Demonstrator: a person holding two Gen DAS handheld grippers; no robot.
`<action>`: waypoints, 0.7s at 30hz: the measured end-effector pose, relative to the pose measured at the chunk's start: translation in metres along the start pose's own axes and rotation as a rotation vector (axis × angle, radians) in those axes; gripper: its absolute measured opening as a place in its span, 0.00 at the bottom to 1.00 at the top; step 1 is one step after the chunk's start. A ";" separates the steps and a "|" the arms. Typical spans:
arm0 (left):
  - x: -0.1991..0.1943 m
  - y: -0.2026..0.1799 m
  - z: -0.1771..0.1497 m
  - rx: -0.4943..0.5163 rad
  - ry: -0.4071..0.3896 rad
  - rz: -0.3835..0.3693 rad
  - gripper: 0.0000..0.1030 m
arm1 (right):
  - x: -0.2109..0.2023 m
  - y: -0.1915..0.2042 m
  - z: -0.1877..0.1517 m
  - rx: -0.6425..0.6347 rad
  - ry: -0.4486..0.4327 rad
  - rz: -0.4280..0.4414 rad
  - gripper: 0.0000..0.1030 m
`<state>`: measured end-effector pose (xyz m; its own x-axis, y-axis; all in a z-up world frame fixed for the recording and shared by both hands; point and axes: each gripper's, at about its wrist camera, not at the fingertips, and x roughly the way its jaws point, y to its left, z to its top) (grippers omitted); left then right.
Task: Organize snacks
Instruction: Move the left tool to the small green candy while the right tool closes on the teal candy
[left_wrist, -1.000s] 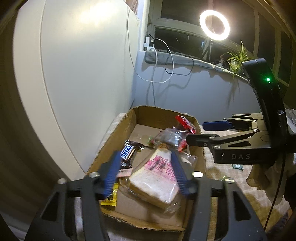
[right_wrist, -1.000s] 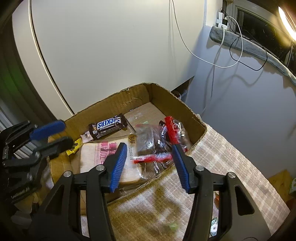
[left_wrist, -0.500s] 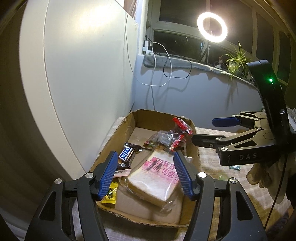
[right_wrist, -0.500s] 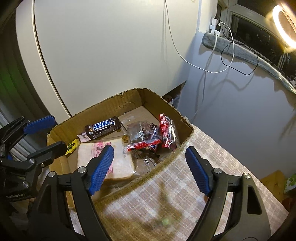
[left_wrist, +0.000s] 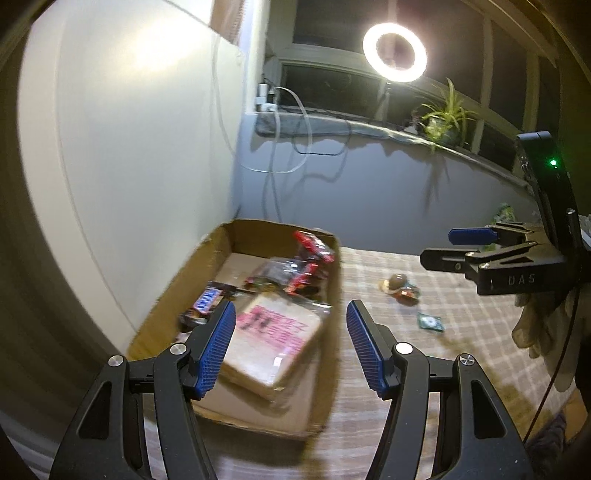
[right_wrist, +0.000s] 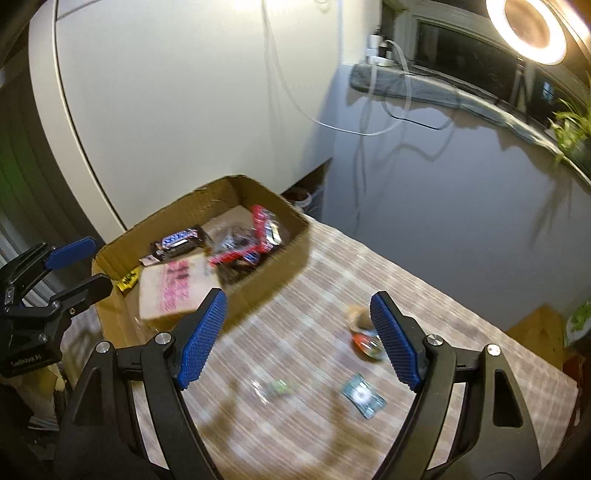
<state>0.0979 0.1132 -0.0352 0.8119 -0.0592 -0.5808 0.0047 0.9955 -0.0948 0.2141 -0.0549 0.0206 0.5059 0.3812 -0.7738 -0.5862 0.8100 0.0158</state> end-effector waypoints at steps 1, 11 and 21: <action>0.001 -0.004 0.000 0.007 0.002 -0.008 0.60 | -0.004 -0.006 -0.003 0.008 -0.001 -0.006 0.80; 0.017 -0.056 -0.010 0.079 0.067 -0.118 0.51 | -0.014 -0.059 -0.044 0.071 0.030 -0.013 0.80; 0.061 -0.094 -0.032 0.115 0.214 -0.190 0.37 | 0.015 -0.063 -0.079 -0.027 0.127 0.041 0.65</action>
<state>0.1287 0.0133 -0.0875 0.6490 -0.2474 -0.7194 0.2207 0.9662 -0.1332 0.2087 -0.1359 -0.0424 0.3983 0.3528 -0.8467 -0.6223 0.7821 0.0331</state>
